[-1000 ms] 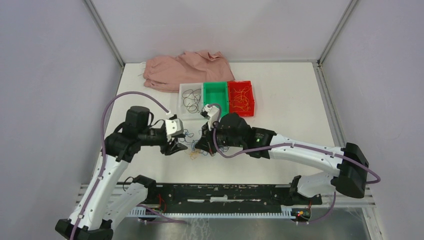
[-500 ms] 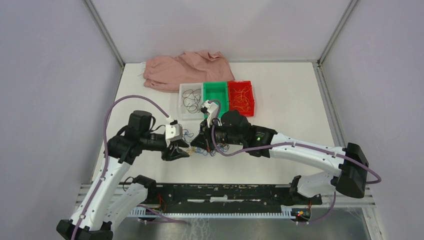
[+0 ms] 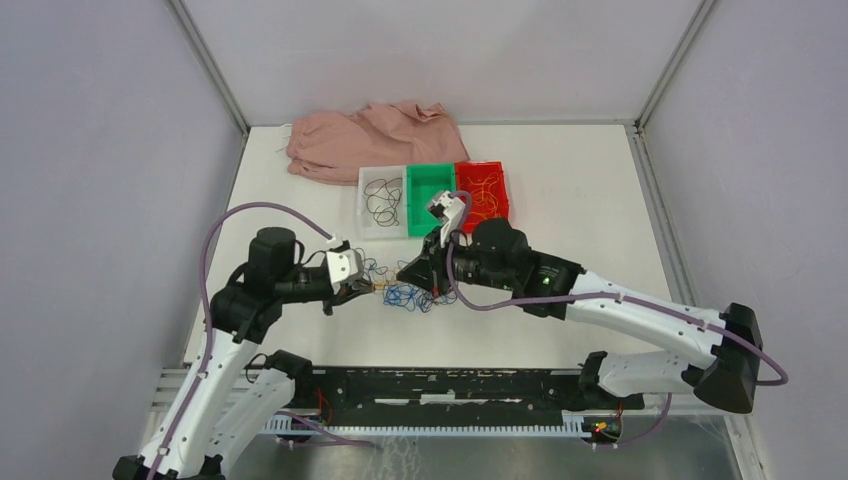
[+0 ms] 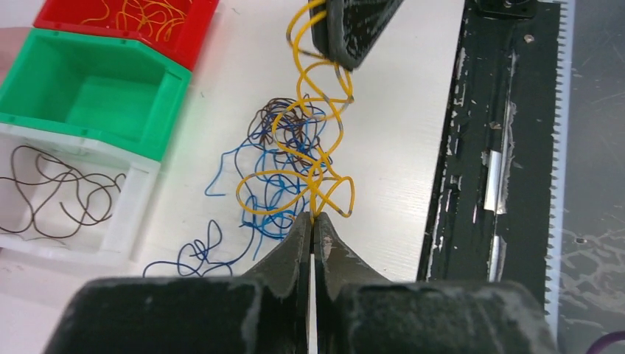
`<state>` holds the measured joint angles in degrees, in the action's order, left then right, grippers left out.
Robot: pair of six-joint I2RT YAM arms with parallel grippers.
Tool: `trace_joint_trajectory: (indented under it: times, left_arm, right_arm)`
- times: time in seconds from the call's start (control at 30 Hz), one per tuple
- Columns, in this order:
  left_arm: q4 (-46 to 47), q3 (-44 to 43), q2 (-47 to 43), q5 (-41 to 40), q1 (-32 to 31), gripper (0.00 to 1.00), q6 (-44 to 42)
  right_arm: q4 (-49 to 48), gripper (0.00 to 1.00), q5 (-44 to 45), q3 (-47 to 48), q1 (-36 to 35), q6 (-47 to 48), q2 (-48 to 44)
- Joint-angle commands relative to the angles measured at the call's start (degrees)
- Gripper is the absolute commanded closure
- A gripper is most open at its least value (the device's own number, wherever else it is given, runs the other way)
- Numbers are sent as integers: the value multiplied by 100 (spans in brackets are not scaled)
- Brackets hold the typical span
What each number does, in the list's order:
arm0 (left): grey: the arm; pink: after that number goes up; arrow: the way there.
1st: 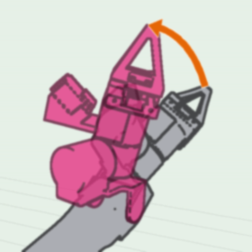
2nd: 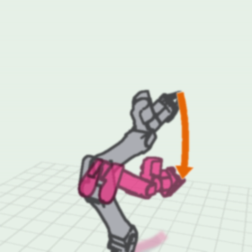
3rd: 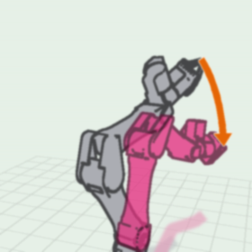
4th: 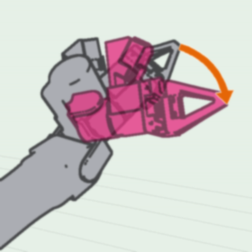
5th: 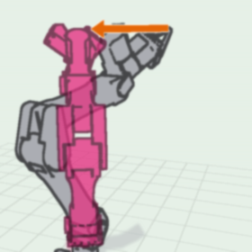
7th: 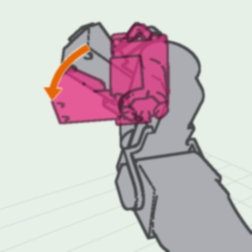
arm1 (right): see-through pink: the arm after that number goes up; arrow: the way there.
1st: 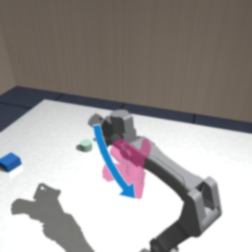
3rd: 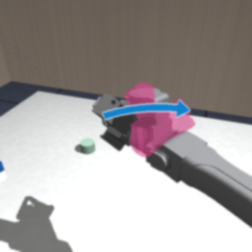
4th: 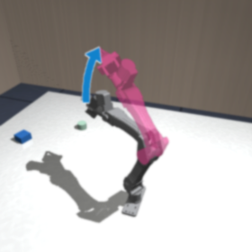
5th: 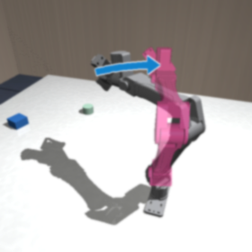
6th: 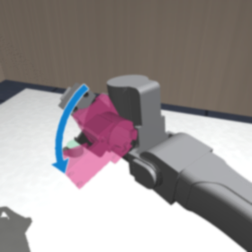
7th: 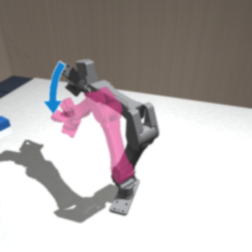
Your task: Untangle the cables
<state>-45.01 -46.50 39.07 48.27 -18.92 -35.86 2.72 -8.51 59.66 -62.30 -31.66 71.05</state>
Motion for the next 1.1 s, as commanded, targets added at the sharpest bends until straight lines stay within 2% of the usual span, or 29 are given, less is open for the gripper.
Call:
trace_joint_trajectory:
  times: [0.0,0.3,0.6,0.63,0.7,0.73,0.9,1.07]
  left_arm:
    - [378,-85,-115,-263,24,97,-143]
    - [681,-527,-41,-576,17,97,-97]
    - [863,-594,-1,-740,17,92,52]
    - [838,-591,-7,-760,23,84,52]
    - [770,-601,-40,-739,19,54,52]
    - [727,-608,-51,-718,20,48,52]
    - [672,-548,-99,-902,21,38,-7]
    - [518,-484,-28,-1218,19,33,-47]
  right_arm:
    - [213,100,223,-273,207,86,-429]
    - [1277,100,684,-498,360,643,-847]
    - [2078,100,1894,-41,953,607,-920]
    - [2112,100,1930,33,1071,603,-897]
    - [2129,100,1938,188,1296,591,-839]
    - [2135,100,1939,291,1406,591,-797]
    - [2289,100,2279,871,1988,777,-452]
    - [2276,100,2951,1319,2444,1309,192]
